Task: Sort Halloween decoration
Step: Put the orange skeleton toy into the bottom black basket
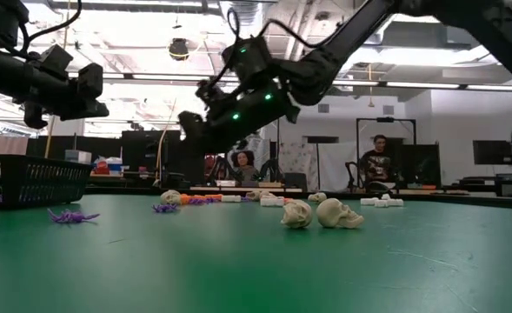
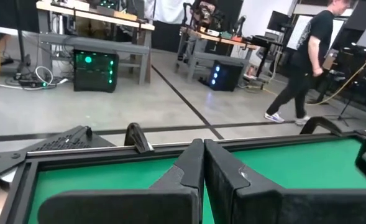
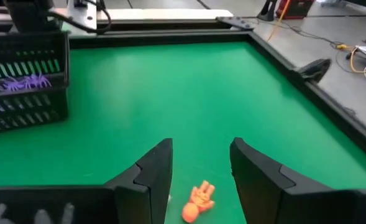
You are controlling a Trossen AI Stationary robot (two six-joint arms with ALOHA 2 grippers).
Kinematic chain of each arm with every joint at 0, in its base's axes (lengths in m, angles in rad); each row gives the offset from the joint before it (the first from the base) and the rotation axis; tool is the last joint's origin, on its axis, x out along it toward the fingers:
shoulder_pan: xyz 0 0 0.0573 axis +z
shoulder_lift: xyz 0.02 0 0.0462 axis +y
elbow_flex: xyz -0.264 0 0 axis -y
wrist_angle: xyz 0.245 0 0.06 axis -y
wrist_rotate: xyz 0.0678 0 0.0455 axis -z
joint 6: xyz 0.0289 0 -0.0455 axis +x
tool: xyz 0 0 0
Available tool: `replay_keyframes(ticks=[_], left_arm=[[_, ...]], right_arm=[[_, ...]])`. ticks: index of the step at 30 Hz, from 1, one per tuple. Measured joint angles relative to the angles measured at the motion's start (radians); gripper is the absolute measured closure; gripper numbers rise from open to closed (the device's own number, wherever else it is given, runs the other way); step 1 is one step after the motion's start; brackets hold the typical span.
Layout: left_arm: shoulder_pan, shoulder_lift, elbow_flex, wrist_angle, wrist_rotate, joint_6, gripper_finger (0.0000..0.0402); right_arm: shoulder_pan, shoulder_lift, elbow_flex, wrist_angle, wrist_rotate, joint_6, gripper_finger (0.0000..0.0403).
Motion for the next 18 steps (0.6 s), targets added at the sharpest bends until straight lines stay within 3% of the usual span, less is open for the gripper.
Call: replay_keyframes(ticks=[8,18], left_arm=[[0.0,0.0,0.0,0.0,0.003,-0.001,0.0401],[0.0,0.0,0.0,0.001,0.037,-0.003,0.0402]], right_arm=[[-0.004,0.112,0.122,-0.118,0.053,0.069,0.0221],[-0.022,0.147,0.165,-0.238,0.056,0.127,0.0223]])
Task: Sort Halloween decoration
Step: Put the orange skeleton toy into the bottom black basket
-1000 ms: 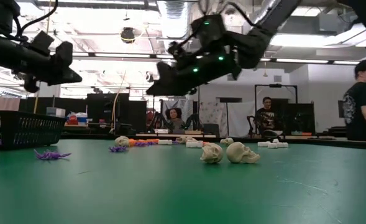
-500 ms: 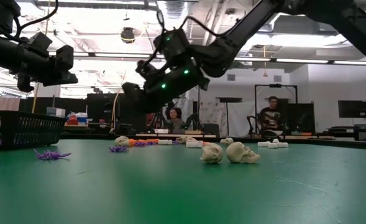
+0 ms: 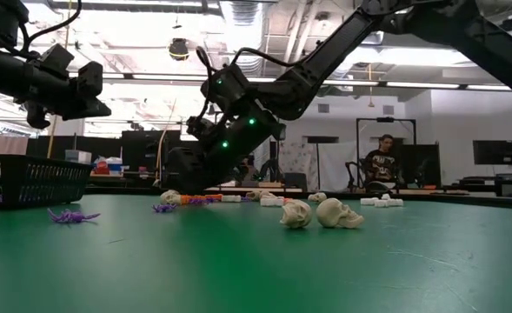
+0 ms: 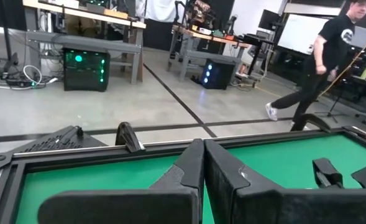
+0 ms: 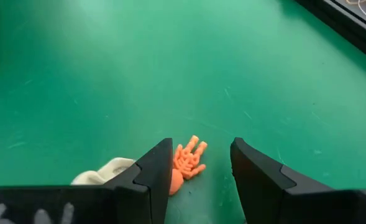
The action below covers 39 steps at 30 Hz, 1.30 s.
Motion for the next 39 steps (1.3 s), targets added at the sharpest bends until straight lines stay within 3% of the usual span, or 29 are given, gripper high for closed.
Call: replay_keyframes(ticks=[17,21,29,39], left_arm=[[0.0,0.0,0.0,0.0,0.0,0.0,0.0401],[0.0,0.0,0.0,0.0,0.0,0.0,0.0401],[0.0,0.0,0.0,0.0,0.0,0.0,0.0401],[0.0,0.0,0.0,0.0,0.0,0.021,0.0401]], right_arm=[[0.002,-0.003,0.001,-0.103,-0.037,0.098,0.0226],[0.001,-0.003,0.002,-0.109,-0.037,0.1,0.0255],[0.004,-0.007,0.001,-0.107,-0.033,0.096,0.0369],[0.006,-0.144,-0.003,-0.131,-0.03,0.033,0.037]])
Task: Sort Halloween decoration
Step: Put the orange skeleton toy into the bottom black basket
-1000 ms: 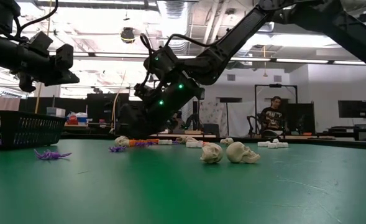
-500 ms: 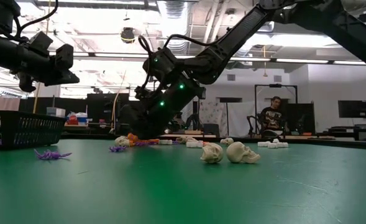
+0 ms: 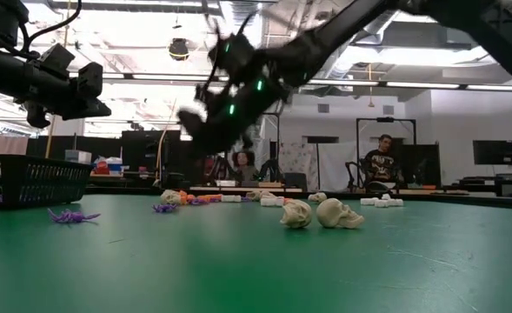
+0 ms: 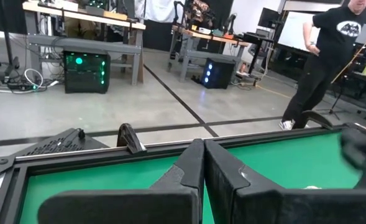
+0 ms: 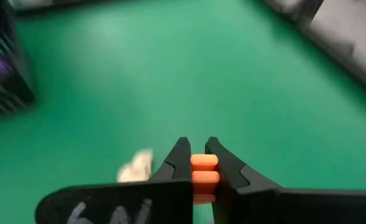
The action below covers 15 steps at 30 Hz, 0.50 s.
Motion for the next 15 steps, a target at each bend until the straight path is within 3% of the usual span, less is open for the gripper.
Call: replay_keyframes(ticks=[4,15], left_arm=[[0.0,0.0,0.0,0.0,0.0,0.0,0.0401],[0.0,0.0,0.0,0.0,0.0,0.001,0.0401]], right_arm=[[0.005,-0.122,0.001,-0.107,0.0,-0.058,0.037],[0.129,-0.483,0.003,-0.738,0.0,-0.066,0.037]])
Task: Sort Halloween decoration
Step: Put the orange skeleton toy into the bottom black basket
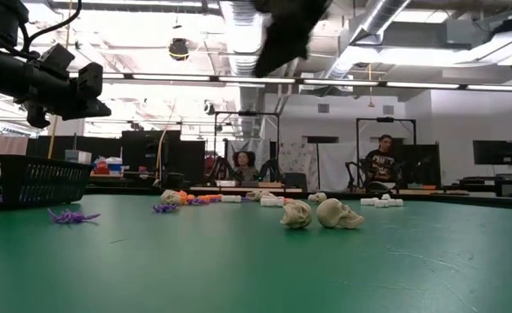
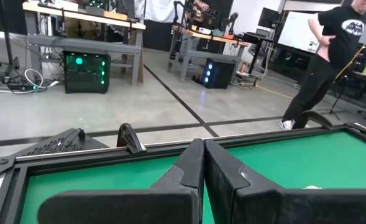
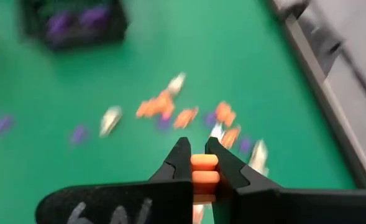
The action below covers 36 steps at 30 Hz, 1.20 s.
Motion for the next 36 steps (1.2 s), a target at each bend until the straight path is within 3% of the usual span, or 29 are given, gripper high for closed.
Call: replay_keyframes(ticks=[6,16,20,27,36], left_arm=[[0.0,0.0,0.0,0.0,0.0,0.0,0.0401],[0.0,0.0,0.0,0.0,0.0,-0.001,0.0401],[0.0,0.0,0.0,0.0,0.0,-0.001,0.0401],[0.0,0.0,0.0,0.001,0.0,-0.001,0.0401],[0.0,0.0,0.0,0.001,0.0,-0.001,0.0401]], right_arm=[[0.14,-0.125,0.0,-0.348,-0.003,0.201,0.037],[0.484,-0.177,0.0,-0.703,-0.1,0.874,0.037],[0.624,-0.162,-0.015,-0.648,-0.135,1.106,0.037],[0.804,-0.047,-0.015,-0.501,-0.133,1.343,0.037],[0.875,0.173,-0.016,-0.34,-0.217,1.396,0.037]])
